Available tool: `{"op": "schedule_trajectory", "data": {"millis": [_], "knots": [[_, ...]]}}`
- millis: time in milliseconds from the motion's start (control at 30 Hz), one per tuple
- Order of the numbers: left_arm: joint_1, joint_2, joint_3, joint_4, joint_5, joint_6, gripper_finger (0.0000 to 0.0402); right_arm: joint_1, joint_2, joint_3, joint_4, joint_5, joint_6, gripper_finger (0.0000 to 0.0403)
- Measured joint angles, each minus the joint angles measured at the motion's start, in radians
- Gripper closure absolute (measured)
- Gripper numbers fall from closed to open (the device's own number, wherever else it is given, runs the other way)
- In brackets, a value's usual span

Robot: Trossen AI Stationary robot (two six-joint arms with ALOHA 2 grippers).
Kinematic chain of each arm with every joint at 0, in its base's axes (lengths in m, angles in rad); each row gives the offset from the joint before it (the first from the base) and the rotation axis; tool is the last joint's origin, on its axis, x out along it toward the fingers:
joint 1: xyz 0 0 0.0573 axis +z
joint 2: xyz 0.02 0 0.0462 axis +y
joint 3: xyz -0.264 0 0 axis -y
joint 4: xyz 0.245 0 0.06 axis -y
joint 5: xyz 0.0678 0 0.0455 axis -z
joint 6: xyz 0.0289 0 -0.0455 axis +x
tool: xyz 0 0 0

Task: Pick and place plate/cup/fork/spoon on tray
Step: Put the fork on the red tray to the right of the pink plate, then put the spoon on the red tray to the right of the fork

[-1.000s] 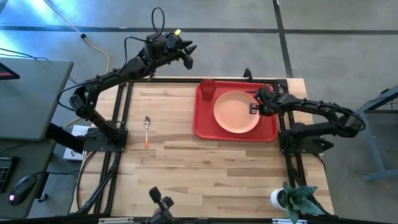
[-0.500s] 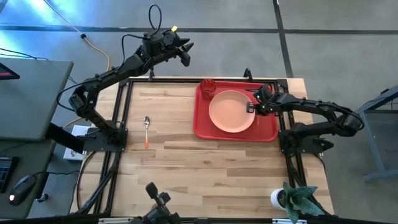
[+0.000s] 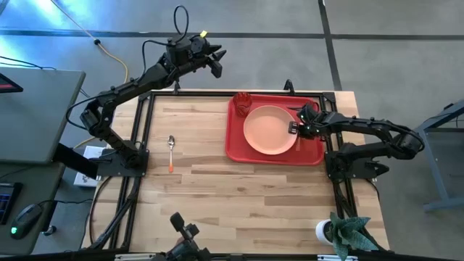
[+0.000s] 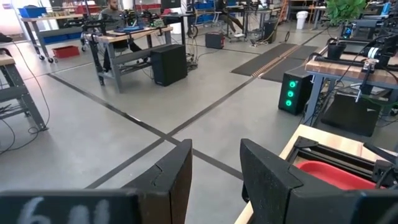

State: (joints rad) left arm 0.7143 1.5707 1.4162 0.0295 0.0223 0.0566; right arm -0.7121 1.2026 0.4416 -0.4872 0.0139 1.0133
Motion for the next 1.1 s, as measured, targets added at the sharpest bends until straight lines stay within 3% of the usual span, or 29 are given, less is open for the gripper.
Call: {"op": "schedule_trajectory", "data": {"millis": [133, 367, 567, 800, 933, 1100], "knots": [[0.000, 0.000, 0.000, 0.001, 0.000, 0.000, 0.0277, 0.020, -0.001, 0.014, -0.020, 0.032, 0.012, 0.0317], [0.000, 0.000, 0.000, -0.004, 0.000, 0.006, 0.0277, 0.064, 0.000, 0.108, -0.153, 0.229, 0.001, 0.0309], [0.008, -0.020, 0.000, -0.148, 0.002, 0.076, 0.0277, 0.122, 0.000, 0.206, -0.193, 0.382, -0.057, 0.0309], [0.032, -0.095, 0.000, -0.479, 0.003, 0.036, 0.0277, 0.171, -0.001, 0.259, -0.189, 0.387, -0.070, 0.0309], [0.068, -0.137, -0.015, -0.688, 0.061, -0.019, 0.0277, 0.246, -0.031, 0.310, -0.101, 0.353, -0.080, 0.0309], [0.094, -0.222, -0.191, -0.813, 0.075, -0.095, 0.0277, 0.303, -0.082, 0.410, -0.022, 0.372, -0.223, 0.0309]]}}
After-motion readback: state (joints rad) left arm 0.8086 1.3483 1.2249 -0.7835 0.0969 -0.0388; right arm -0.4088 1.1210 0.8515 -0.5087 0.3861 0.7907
